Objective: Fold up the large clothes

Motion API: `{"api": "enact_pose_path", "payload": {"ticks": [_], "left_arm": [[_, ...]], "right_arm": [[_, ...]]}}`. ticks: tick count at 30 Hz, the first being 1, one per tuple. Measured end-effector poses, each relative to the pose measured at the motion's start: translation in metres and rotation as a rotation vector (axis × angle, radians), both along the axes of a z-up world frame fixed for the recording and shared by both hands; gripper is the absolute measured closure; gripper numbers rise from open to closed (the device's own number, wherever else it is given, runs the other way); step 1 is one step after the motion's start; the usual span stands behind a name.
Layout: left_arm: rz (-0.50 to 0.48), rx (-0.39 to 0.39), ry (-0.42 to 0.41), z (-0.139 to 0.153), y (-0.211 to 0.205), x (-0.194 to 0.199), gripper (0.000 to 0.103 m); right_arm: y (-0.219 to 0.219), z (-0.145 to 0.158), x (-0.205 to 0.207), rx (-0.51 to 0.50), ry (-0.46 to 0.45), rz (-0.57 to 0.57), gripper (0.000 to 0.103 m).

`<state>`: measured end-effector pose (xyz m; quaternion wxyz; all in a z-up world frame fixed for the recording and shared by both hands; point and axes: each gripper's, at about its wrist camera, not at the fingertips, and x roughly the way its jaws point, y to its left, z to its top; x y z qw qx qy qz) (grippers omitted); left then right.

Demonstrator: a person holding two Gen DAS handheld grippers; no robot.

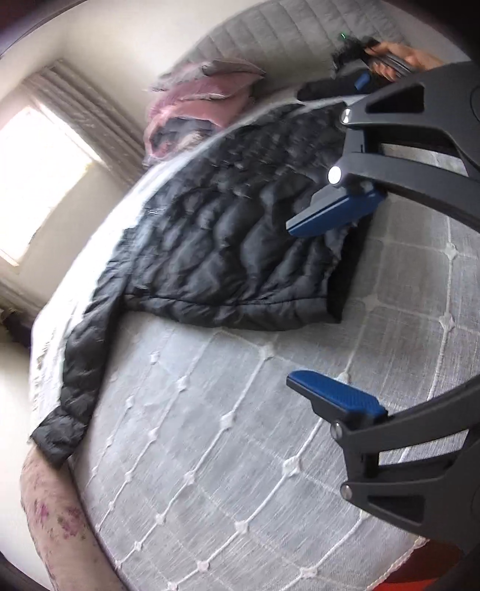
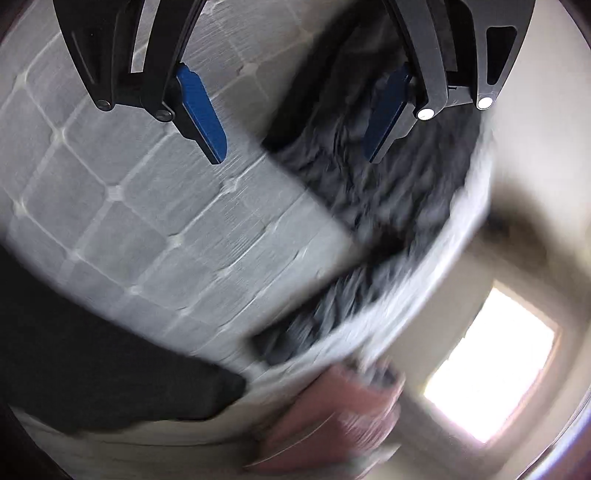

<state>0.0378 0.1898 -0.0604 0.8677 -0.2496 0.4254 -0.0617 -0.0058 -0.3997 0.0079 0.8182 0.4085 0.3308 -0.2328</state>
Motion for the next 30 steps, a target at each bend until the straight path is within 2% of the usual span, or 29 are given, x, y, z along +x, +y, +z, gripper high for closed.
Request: {"api": "enact_pose_path", "payload": {"ticks": [2, 3, 4, 6, 8, 10, 11, 13, 14, 15, 16, 17, 19, 25, 30], "left_arm": [[-0.040, 0.014, 0.072, -0.014, -0.013, 0.011, 0.028], [-0.049, 0.007, 0.103, -0.020, -0.017, 0.016, 0.028], [-0.049, -0.002, 0.125, -0.025, -0.020, 0.019, 0.028], [-0.042, -0.007, 0.138, -0.030, -0.027, 0.021, 0.028], [-0.058, -0.013, 0.135, -0.032, -0.034, 0.023, 0.035], [-0.086, -0.012, 0.155, -0.039, -0.044, 0.028, 0.052], [-0.090, -0.004, 0.167, -0.043, -0.047, 0.029, 0.057], [-0.095, 0.028, 0.175, -0.049, -0.054, 0.031, 0.080], [-0.099, 0.045, 0.157, -0.048, -0.056, 0.030, 0.086], [-0.102, 0.053, 0.146, -0.046, -0.057, 0.029, 0.092], [-0.103, 0.067, 0.129, -0.042, -0.057, 0.027, 0.094], [-0.102, 0.070, 0.122, -0.040, -0.056, 0.026, 0.095], [-0.079, 0.081, 0.094, -0.031, -0.048, 0.021, 0.097], [-0.041, 0.179, 0.052, -0.016, -0.027, 0.009, 0.098], [-0.019, 0.156, 0.098, -0.009, -0.004, -0.008, 0.100]], "right_arm": [[0.003, 0.004, 0.002, -0.129, 0.061, -0.059, 0.025], [0.008, 0.000, 0.010, -0.174, 0.096, -0.032, 0.025], [0.014, -0.009, 0.022, -0.165, 0.118, 0.046, 0.025], [0.021, -0.027, 0.041, -0.081, 0.101, 0.143, 0.025], [0.030, -0.036, 0.055, -0.052, 0.084, 0.173, 0.025], [0.035, -0.039, 0.068, -0.107, 0.108, 0.170, 0.025], [0.035, -0.043, 0.074, -0.144, 0.137, 0.158, 0.025], [0.028, -0.059, 0.079, -0.149, 0.188, 0.153, 0.025], [0.026, -0.068, 0.083, -0.142, 0.202, 0.160, 0.025], [0.027, -0.070, 0.086, -0.179, 0.192, 0.179, 0.027], [0.029, -0.068, 0.088, -0.203, 0.185, 0.206, 0.052], [0.031, -0.066, 0.090, -0.187, 0.157, 0.254, 0.094], [0.032, -0.063, 0.087, -0.108, 0.122, 0.287, 0.096], [0.063, -0.025, 0.039, -0.117, 0.005, 0.352, 0.099], [0.085, -0.027, -0.017, -0.038, -0.047, 0.385, 0.100]]}}
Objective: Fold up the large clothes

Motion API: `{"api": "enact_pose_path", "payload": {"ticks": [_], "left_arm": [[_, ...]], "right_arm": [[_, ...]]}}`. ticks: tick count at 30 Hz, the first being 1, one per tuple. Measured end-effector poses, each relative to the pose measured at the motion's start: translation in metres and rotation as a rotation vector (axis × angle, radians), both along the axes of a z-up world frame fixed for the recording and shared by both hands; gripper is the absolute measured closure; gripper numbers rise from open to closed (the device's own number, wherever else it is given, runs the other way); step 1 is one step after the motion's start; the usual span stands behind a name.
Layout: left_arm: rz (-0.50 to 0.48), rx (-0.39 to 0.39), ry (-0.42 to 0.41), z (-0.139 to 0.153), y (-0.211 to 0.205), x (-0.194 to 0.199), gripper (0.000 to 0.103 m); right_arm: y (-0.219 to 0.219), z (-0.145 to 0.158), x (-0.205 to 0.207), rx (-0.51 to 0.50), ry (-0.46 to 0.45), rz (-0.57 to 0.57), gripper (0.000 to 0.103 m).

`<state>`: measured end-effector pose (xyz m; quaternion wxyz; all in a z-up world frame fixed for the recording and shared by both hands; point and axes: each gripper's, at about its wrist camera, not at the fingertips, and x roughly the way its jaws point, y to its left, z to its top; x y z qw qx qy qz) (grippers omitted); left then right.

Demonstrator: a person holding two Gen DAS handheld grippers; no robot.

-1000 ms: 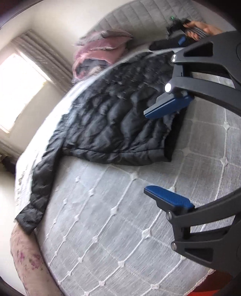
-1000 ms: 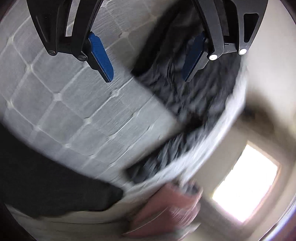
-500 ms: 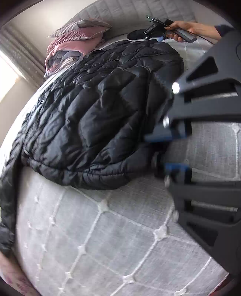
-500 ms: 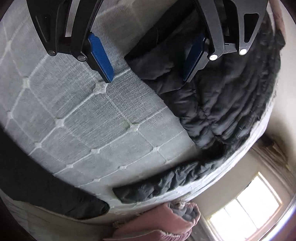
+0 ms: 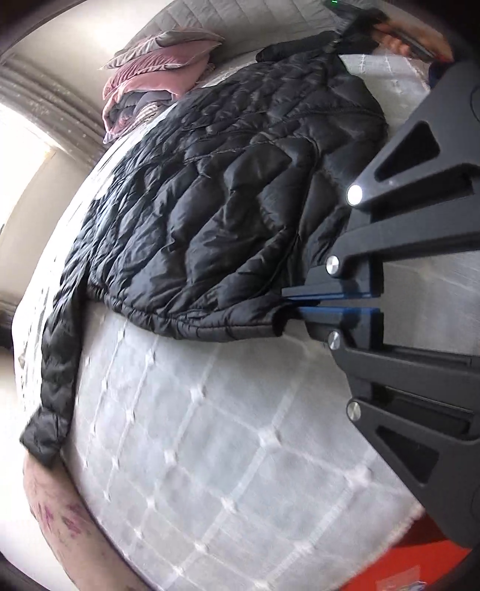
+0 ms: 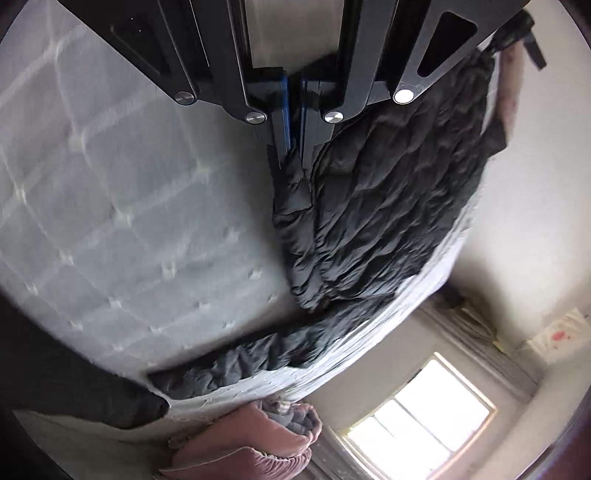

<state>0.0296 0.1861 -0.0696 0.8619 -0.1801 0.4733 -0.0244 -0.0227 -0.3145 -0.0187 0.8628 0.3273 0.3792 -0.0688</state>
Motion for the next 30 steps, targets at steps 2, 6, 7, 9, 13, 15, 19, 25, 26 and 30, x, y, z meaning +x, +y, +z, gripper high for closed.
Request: {"api": "enact_pose_path", "payload": {"ticks": [2, 6, 7, 9, 13, 15, 19, 25, 26, 30], "left_arm": [[0.026, 0.003, -0.008, 0.012, 0.010, -0.018, 0.103], [0.053, 0.039, -0.040, 0.029, 0.020, -0.045, 0.103], [0.046, 0.024, -0.039, 0.033, 0.024, -0.052, 0.103], [0.030, 0.010, -0.040, 0.037, 0.025, -0.057, 0.103], [0.004, -0.051, -0.021, 0.035, 0.033, -0.045, 0.101], [0.021, -0.074, 0.004, 0.030, 0.040, -0.041, 0.086], [0.037, -0.072, 0.024, 0.026, 0.028, -0.020, 0.067], [-0.010, -0.094, 0.019, 0.044, -0.013, 0.028, 0.051], [-0.018, -0.110, 0.017, 0.046, -0.021, 0.037, 0.051], [-0.113, -0.135, 0.014, 0.044, -0.071, 0.081, 0.045]], "right_arm": [[0.006, 0.005, -0.020, 0.028, -0.038, 0.013, 0.100], [0.027, 0.024, -0.055, 0.054, -0.101, 0.025, 0.100], [0.033, 0.029, -0.062, 0.035, -0.104, 0.023, 0.100], [0.042, 0.034, -0.079, 0.012, -0.106, 0.017, 0.101], [0.028, 0.031, -0.099, -0.074, -0.058, -0.076, 0.097], [0.020, 0.026, -0.092, -0.010, -0.062, -0.076, 0.096], [0.037, 0.037, -0.079, -0.050, -0.077, -0.028, 0.010], [0.052, 0.046, -0.012, -0.034, -0.093, 0.068, 0.010], [0.051, 0.046, 0.009, -0.014, -0.086, 0.086, 0.010], [0.043, 0.044, 0.080, -0.037, -0.046, 0.112, 0.010]]}}
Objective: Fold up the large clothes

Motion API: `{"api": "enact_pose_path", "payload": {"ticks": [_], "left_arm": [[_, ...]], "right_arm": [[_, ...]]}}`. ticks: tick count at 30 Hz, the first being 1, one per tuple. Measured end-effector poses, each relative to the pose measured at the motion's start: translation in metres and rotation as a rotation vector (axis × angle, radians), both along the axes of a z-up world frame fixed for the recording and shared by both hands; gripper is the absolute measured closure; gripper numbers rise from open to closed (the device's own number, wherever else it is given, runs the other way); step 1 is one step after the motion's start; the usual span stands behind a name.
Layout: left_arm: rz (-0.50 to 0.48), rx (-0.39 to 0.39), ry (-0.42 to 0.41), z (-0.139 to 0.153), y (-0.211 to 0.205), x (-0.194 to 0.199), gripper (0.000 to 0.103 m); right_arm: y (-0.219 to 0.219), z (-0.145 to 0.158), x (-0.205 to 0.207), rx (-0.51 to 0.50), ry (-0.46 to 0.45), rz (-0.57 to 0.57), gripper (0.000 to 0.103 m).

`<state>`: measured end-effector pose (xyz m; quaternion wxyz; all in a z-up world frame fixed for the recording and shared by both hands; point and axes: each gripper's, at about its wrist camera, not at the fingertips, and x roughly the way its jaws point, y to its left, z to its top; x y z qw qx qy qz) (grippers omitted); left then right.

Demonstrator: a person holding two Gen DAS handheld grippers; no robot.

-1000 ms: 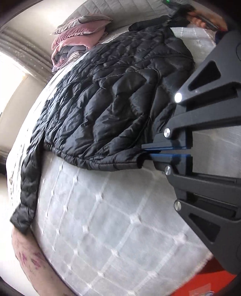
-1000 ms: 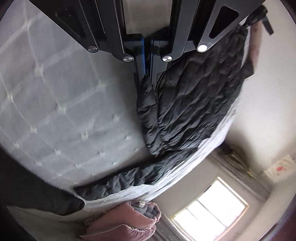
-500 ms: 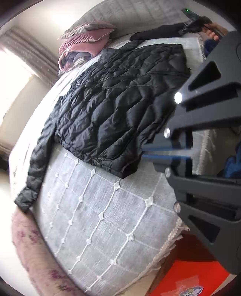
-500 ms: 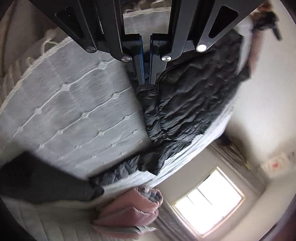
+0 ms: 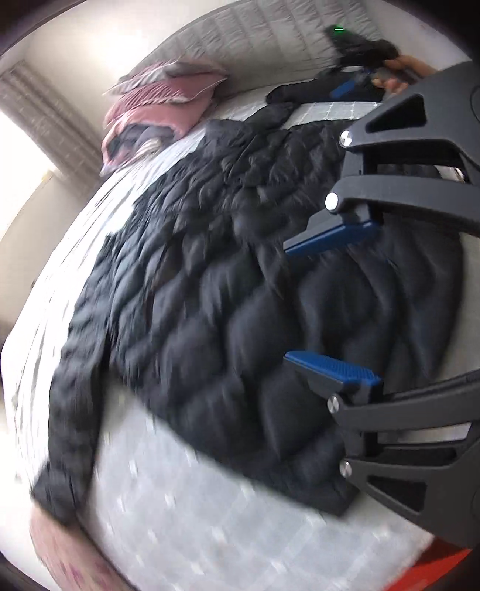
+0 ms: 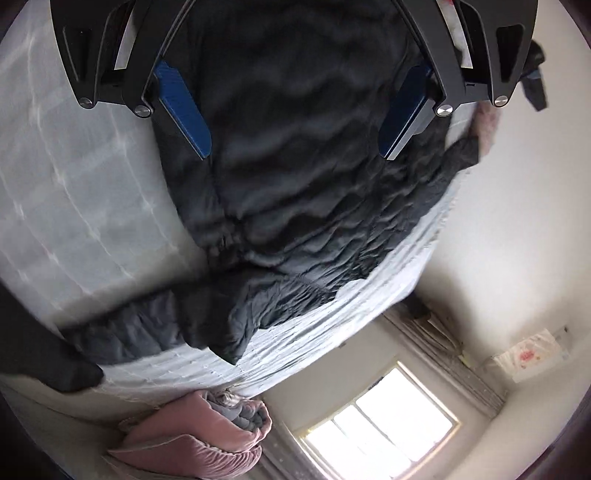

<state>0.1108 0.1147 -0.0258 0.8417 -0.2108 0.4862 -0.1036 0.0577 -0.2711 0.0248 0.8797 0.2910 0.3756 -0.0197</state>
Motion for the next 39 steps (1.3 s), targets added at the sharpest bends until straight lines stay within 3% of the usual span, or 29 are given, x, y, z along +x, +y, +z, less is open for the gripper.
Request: {"api": "enact_pose_path", "payload": {"ticks": [4, 7, 12, 19, 21, 23, 24, 28, 32, 39], "left_arm": [[0.013, 0.071, -0.005, -0.031, -0.024, 0.026, 0.042], [0.033, 0.081, 0.044, -0.052, -0.027, 0.034, 0.041], [0.029, 0.112, 0.002, -0.042, -0.030, 0.038, 0.026], [-0.012, 0.096, 0.019, -0.051, -0.033, 0.039, 0.025], [-0.015, 0.076, 0.023, -0.051, -0.031, 0.039, 0.025], [-0.018, 0.064, 0.020, -0.050, -0.029, 0.038, 0.025], [-0.015, 0.064, 0.021, -0.049, -0.028, 0.037, 0.025], [-0.006, 0.059, 0.025, -0.050, -0.021, 0.033, 0.025], [-0.002, 0.043, 0.028, -0.050, -0.018, 0.028, 0.025], [-0.005, 0.015, 0.037, -0.051, -0.011, 0.022, 0.025]], "right_arm": [[-0.016, -0.020, 0.059, -0.016, 0.022, 0.039, 0.010], [-0.030, -0.046, 0.084, -0.024, 0.064, 0.051, 0.010], [-0.034, -0.063, 0.117, -0.137, 0.081, 0.137, 0.010], [-0.023, -0.088, 0.154, -0.172, 0.102, 0.213, 0.012], [-0.017, -0.085, 0.151, -0.167, 0.063, 0.253, 0.030], [-0.011, -0.076, 0.148, -0.184, 0.053, 0.286, 0.083], [-0.011, -0.071, 0.145, -0.187, 0.056, 0.281, 0.090], [-0.002, -0.045, 0.121, -0.190, -0.035, 0.365, 0.092], [0.007, -0.032, 0.101, -0.237, -0.044, 0.420, 0.092], [0.036, -0.060, 0.063, -0.493, 0.140, 0.623, 0.089]]}}
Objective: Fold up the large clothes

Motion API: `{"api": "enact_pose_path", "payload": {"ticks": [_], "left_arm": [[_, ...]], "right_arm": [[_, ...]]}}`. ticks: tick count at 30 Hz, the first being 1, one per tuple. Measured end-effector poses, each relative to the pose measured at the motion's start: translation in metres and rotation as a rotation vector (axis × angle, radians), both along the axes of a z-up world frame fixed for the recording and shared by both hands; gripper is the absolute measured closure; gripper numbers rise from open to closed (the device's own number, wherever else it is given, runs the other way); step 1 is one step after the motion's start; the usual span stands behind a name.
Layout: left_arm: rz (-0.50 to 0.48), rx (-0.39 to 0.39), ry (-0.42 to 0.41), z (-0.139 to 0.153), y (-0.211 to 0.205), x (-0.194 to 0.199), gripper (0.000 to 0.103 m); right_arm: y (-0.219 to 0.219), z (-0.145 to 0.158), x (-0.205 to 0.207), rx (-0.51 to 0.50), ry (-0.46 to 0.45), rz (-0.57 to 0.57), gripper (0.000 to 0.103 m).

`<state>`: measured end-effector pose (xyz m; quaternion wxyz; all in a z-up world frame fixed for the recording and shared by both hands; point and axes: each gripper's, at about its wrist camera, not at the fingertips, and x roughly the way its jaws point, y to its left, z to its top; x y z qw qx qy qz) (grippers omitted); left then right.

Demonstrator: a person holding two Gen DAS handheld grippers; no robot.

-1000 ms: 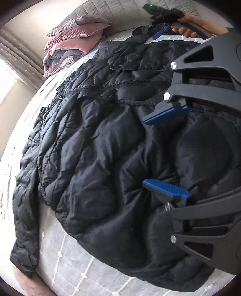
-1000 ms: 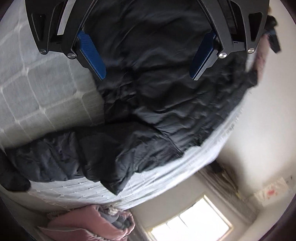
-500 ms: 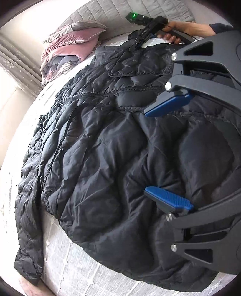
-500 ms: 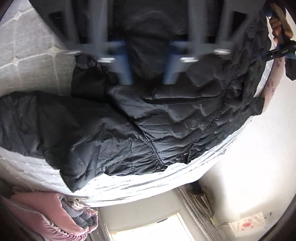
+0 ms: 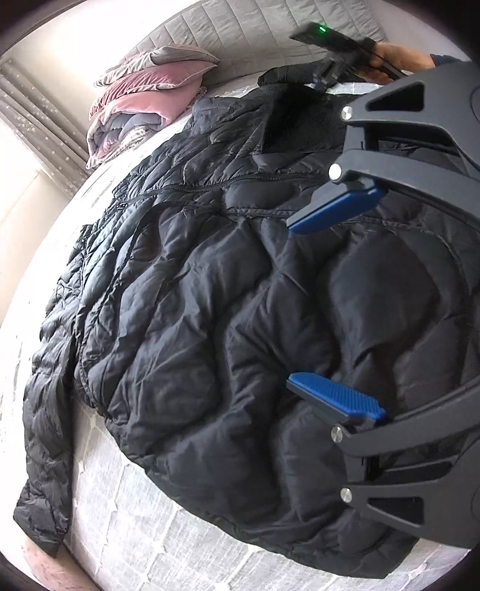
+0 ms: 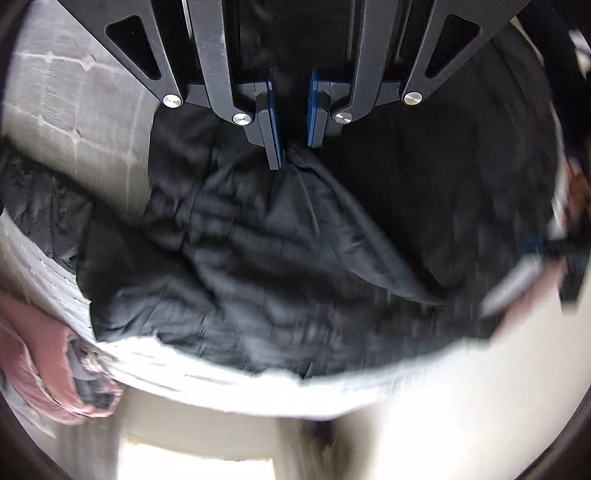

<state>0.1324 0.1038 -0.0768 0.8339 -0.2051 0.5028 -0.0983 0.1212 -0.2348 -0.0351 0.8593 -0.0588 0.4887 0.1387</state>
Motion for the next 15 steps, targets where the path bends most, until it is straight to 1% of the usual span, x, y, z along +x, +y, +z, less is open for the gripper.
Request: {"api": "enact_pose_path", "payload": {"ticks": [1, 2, 3, 4, 6, 7, 8, 9, 10, 12, 14, 15], "left_arm": [[-0.001, -0.008, 0.002, 0.000, 0.001, 0.000, 0.025], [-0.001, -0.014, 0.003, 0.000, 0.001, -0.001, 0.025], [-0.001, -0.021, 0.003, 0.001, 0.002, -0.001, 0.025], [0.000, -0.027, 0.003, 0.001, 0.003, -0.002, 0.025], [0.003, -0.039, 0.004, 0.001, 0.004, -0.003, 0.025], [0.005, -0.045, 0.007, 0.001, 0.004, -0.004, 0.025], [0.007, -0.050, 0.008, 0.001, 0.004, -0.003, 0.025], [0.011, -0.055, 0.012, 0.001, 0.004, -0.003, 0.025], [0.013, -0.055, 0.014, 0.001, 0.004, -0.002, 0.025], [0.011, -0.051, 0.014, 0.000, 0.002, -0.001, 0.025], [0.011, -0.043, 0.014, 0.000, 0.001, -0.001, 0.025], [0.011, -0.041, 0.014, 0.000, 0.001, -0.002, 0.025]], "right_arm": [[0.002, -0.002, -0.005, -0.013, 0.008, 0.014, 0.088], [0.003, 0.001, -0.012, -0.023, 0.011, 0.035, 0.083], [0.004, 0.004, -0.018, -0.029, 0.004, 0.051, 0.082], [0.005, 0.010, -0.023, -0.026, -0.005, 0.064, 0.081], [0.010, 0.025, -0.035, -0.011, -0.053, 0.093, 0.076], [0.013, 0.035, -0.041, 0.000, -0.097, 0.106, 0.069], [0.016, 0.043, -0.043, 0.013, -0.131, 0.109, 0.057], [0.020, 0.051, -0.044, 0.038, -0.172, 0.107, 0.049], [0.027, 0.056, -0.041, 0.069, -0.208, 0.098, 0.039], [0.040, 0.055, -0.026, 0.067, -0.217, 0.040, 0.037], [0.058, 0.040, -0.003, 0.043, -0.154, -0.028, 0.037], [0.066, 0.031, 0.007, 0.033, -0.113, -0.035, 0.037]]}}
